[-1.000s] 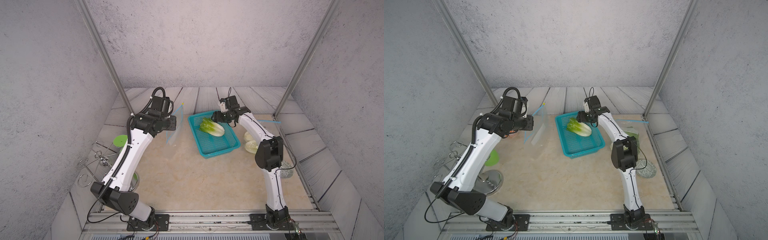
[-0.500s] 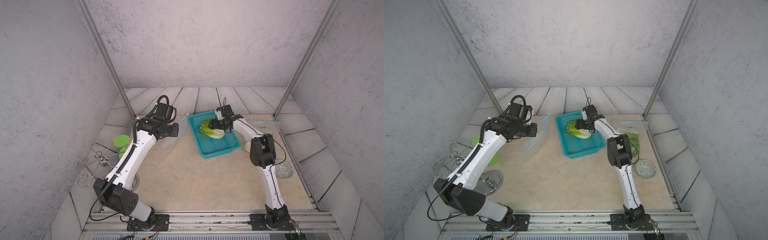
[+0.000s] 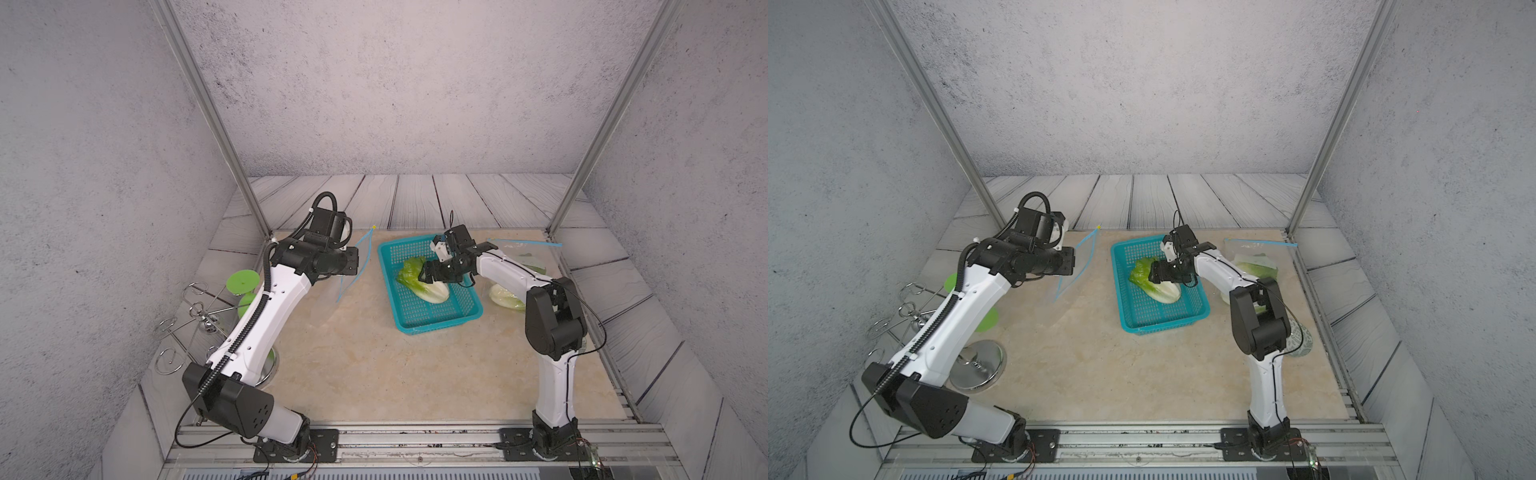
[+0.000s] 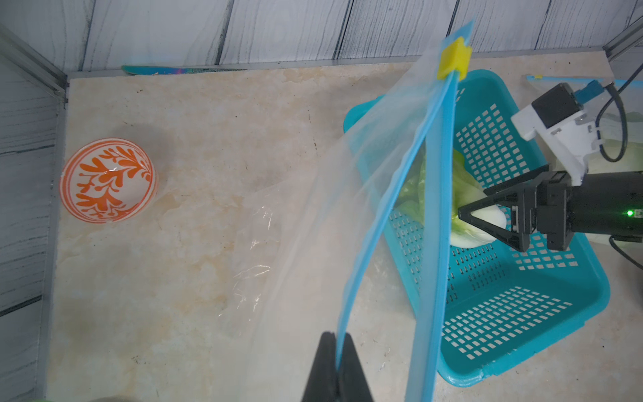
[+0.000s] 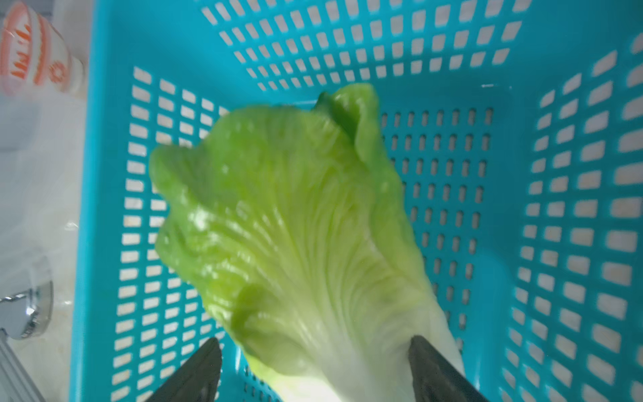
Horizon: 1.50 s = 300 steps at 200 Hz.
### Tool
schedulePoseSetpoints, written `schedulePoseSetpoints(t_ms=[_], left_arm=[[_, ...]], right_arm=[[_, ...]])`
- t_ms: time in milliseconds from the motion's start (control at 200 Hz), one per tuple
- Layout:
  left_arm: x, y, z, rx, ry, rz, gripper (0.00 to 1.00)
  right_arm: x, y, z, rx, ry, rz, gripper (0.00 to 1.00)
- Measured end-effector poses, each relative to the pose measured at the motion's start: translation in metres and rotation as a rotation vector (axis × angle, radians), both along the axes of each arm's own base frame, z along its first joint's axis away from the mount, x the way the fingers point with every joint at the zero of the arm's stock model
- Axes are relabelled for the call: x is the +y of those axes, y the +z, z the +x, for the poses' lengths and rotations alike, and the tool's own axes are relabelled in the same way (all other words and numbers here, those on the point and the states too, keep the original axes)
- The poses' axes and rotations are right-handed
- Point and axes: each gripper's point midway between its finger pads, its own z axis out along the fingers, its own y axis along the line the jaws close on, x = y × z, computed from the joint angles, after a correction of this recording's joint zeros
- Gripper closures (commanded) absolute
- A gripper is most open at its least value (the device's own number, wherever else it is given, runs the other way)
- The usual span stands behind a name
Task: Put the chinese cabbages into a zipper bag and zip it
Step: Move the basket to the center of the board, then pick up the Chinese cabbage from the basket.
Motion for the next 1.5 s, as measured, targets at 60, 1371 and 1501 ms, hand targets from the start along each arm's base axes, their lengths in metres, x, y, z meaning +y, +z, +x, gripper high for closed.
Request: schedulePoseSetpoints(t_ms=[60,1371,1501], left_arm=[[-0.002,-0.002,0.0,0.003,-0.004,-0.011,1.0],[-0.03,-0.035,-0.002,0.062,-0.026,-0.157,1.0],[-0.031,-0.04,-0.007,0.06,-0.022,-0.139,1.0]], right_arm=[[-0.008,-0.005,-0.004,-0.01,0.036,-0.063,0.09],[0.011,0.056,-0.018,-0.107,-0.028,0.183,0.82],[0.008,0.098,-0.033,-0.166,-0.055,0.274,0.82]])
